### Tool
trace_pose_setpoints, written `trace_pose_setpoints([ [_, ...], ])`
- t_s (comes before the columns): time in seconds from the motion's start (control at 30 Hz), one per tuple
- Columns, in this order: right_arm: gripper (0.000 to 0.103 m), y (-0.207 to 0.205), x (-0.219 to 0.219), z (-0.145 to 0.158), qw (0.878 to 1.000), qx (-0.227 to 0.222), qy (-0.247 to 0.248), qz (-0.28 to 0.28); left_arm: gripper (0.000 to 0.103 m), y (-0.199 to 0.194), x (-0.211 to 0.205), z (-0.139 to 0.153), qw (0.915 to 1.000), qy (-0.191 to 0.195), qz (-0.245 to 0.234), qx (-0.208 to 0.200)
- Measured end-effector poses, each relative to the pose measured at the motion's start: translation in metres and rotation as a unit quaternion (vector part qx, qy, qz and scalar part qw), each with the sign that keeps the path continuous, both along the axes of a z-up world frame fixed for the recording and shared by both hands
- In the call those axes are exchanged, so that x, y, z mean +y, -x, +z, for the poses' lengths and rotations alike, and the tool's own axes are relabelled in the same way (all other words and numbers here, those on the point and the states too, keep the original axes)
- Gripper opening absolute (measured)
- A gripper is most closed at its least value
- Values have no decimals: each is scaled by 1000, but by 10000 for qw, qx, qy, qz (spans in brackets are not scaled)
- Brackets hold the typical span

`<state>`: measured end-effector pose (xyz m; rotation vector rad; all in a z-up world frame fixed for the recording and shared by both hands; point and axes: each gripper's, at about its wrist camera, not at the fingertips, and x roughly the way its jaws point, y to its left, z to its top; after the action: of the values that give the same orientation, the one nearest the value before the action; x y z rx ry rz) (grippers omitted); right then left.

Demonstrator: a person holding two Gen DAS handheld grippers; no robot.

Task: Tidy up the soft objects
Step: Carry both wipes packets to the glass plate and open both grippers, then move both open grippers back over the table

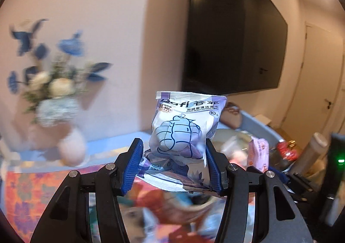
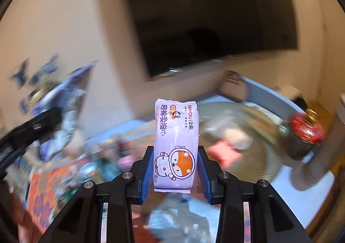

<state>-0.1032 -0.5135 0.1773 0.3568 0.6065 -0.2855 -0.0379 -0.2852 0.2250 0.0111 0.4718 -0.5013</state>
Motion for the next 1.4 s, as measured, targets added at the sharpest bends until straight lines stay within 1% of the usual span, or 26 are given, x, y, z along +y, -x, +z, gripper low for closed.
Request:
trace_pose_setpoints([
  [0.07,37,1,-33,-10,9990,138,-259,-334,53,-4,-28,3,9996,119,-219,133],
  [0.13,37,2,-58,-18,9970,280,-391,-605,53,-8,-52,0,9988,161,-389,251],
  [0.17,37,1,-64,-21,9963,337,-394,-687,53,-11,-67,-3,9980,147,-489,367],
  [0.23,38,1,-75,-29,9943,529,-330,-869,53,-19,-91,-12,9966,117,-496,642],
  [0.33,38,1,-84,-39,9927,672,-375,-925,54,-30,-118,-27,9921,206,-660,1050],
  [0.37,39,2,-87,-43,9918,714,-407,-981,54,-32,-122,-31,9911,219,-694,1116],
  [0.4,42,1,-90,-47,9903,791,-475,-1040,56,-34,-130,-36,9900,217,-731,1183],
  [0.47,44,4,-96,-51,9893,807,-567,-1076,67,-36,-142,-45,9886,184,-821,1252],
  [0.5,47,5,-97,-52,9890,793,-602,-1093,80,-36,-146,-48,9876,196,-892,1275],
  [0.53,49,7,-99,-52,9886,782,-619,-1126,84,-35,-149,-51,9863,209,-998,1297],
  [0.57,52,8,-99,-51,9884,766,-618,-1154,84,-31,-153,-53,9847,110,-1063,1375],
  [0.6,53,12,-99,-50,9884,740,-593,-1187,84,-28,-155,-55,9849,101,-1062,1364],
  [0.67,53,15,-96,-48,9885,740,-541,-1202,84,-22,-152,-55,9862,131,-1071,1255],
  [0.73,53,18,-92,-44,9888,713,-534,-1194,84,-19,-150,-53,9857,82,-1149,1229],
  [0.83,53,22,-77,-35,9909,653,-510,-1062,84,-12,-140,-47,9854,159,-1181,1215],
  [0.93,54,22,-60,-27,9931,594,-449,-901,84,-3,-123,-39,9871,194,-1135,1113],
  [1.0,58,24,-43,-19,9952,498,-357,-769,84,5,-108,-33,9883,230,-1077,1057],
  [1.17,59,25,10,9,9992,186,124,-336,84,29,-58,-18,9928,344,-841,787],
  [1.23,59,25,34,17,9998,41,193,-33,84,37,-29,-13,9945,416,-627,723],
  [1.3,60,23,63,22,9992,-71,222,321,84,43,4,-10,9961,488,-279,683],
  [1.4,60,17,107,20,9957,-137,252,880,84,44,55,-12,9959,447,447,645],
])
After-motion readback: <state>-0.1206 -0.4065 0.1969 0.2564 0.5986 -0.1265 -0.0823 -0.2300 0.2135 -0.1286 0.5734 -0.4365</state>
